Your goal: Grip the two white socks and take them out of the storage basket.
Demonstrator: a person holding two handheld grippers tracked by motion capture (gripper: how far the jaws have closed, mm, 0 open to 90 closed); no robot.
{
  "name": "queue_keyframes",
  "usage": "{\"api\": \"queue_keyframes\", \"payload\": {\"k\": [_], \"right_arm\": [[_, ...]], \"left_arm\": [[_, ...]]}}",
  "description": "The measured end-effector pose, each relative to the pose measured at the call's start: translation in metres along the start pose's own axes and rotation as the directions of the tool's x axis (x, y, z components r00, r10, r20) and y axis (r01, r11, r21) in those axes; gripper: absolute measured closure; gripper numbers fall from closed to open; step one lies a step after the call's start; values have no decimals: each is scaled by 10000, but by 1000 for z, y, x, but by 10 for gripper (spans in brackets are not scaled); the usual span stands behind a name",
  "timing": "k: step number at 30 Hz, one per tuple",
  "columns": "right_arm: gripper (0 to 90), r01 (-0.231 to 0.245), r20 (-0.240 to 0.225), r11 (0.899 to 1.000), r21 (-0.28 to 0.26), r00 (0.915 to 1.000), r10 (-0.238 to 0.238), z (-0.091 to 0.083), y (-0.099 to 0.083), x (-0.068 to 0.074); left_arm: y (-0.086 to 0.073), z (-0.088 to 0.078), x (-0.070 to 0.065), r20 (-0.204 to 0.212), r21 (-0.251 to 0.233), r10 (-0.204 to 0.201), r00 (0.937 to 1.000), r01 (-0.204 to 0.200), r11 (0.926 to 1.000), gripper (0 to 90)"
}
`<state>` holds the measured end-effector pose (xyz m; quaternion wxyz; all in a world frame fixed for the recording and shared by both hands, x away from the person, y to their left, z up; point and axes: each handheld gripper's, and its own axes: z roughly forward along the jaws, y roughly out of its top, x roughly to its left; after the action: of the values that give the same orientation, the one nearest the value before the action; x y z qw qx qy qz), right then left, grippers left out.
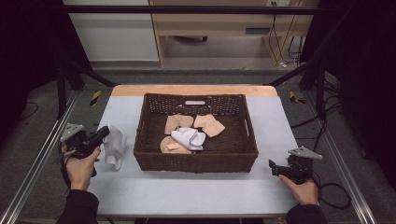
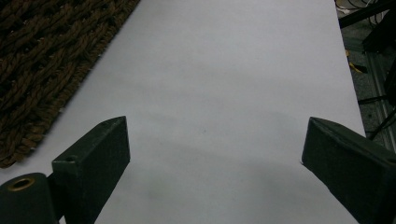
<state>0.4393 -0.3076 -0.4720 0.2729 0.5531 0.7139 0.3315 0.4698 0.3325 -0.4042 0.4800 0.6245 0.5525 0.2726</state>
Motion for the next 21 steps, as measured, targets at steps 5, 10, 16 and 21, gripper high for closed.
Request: {"api": "queue_keyframes", "payload": {"k": [5,10,16,21], "right_arm": [[81,3,-67,10000,-36,10000,-3,-1,0,0],[81,-40,-72,10000,-21,10000,40,-2,-1,0],[81,170,-75,9998,65,9998,-169,-1,-1,1],[82,87,-41,10000,17,10000,-86,-2,-1,1]], "left_arm": [[-17,10,2,-109,941,-42,9999,52,9956,865],[-29,21,-1,-260,1791,589,9979,-533,9824,796],[-25,20,-4,-349,1547,629,9974,-568,9863,552],[-8,7,-11,-183,893,232,9996,-214,9958,455]]}}
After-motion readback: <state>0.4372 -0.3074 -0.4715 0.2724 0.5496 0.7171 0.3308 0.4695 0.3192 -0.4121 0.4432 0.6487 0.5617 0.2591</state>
